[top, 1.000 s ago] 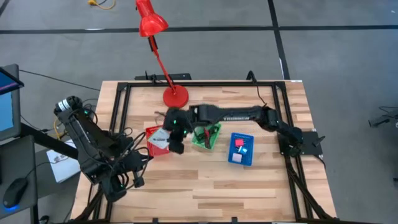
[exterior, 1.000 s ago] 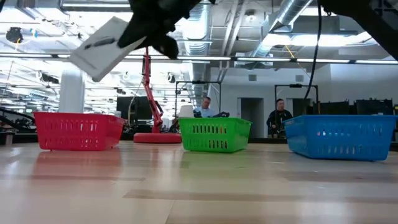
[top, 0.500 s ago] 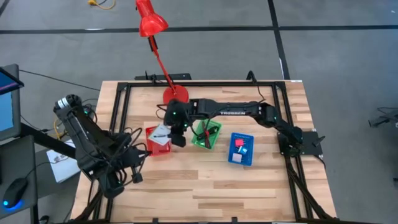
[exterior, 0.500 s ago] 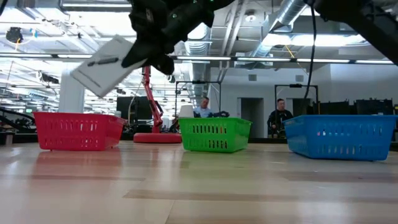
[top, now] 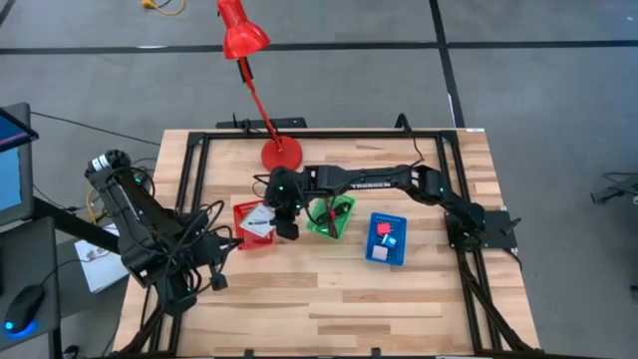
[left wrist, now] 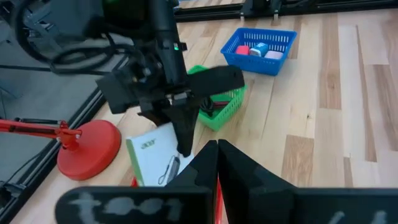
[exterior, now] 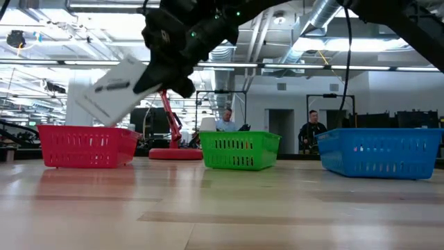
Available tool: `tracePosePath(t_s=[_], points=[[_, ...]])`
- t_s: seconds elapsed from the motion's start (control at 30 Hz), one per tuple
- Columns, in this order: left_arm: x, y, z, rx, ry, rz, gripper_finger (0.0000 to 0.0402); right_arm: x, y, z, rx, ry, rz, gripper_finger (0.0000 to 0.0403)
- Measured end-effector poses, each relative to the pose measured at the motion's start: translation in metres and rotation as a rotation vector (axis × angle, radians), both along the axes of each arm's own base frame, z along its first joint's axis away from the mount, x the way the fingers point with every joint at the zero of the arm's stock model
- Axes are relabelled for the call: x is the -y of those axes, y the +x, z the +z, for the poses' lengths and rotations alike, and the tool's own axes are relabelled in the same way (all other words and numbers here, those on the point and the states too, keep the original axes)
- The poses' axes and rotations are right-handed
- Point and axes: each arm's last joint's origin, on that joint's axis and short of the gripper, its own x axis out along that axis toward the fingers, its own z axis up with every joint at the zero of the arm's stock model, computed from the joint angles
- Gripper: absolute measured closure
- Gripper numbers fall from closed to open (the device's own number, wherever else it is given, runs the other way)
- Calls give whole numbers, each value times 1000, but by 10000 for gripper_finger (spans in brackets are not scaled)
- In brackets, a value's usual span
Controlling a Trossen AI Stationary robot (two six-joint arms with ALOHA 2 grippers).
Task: Pick and place items into bin
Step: Put the white card reader box into the orange bin
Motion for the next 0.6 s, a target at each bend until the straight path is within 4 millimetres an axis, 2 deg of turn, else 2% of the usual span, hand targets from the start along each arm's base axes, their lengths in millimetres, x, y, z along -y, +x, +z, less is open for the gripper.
tracePosePath(t_s=[0.17,0.4,0.53,0.6], points=[[0,0,0,-2,-3,-1,401,-5,0,1,3,-1,10,379],[1,0,-1,-31,-37,-8,401,-15,6,-22,-26,-38,23,365],[1,0,-1,-38,-45,-9,401,-15,8,-37,-66,-83,-3,352],[1,0,-1,-38,-46,-10,401,-14,8,-35,-58,-90,-9,346]])
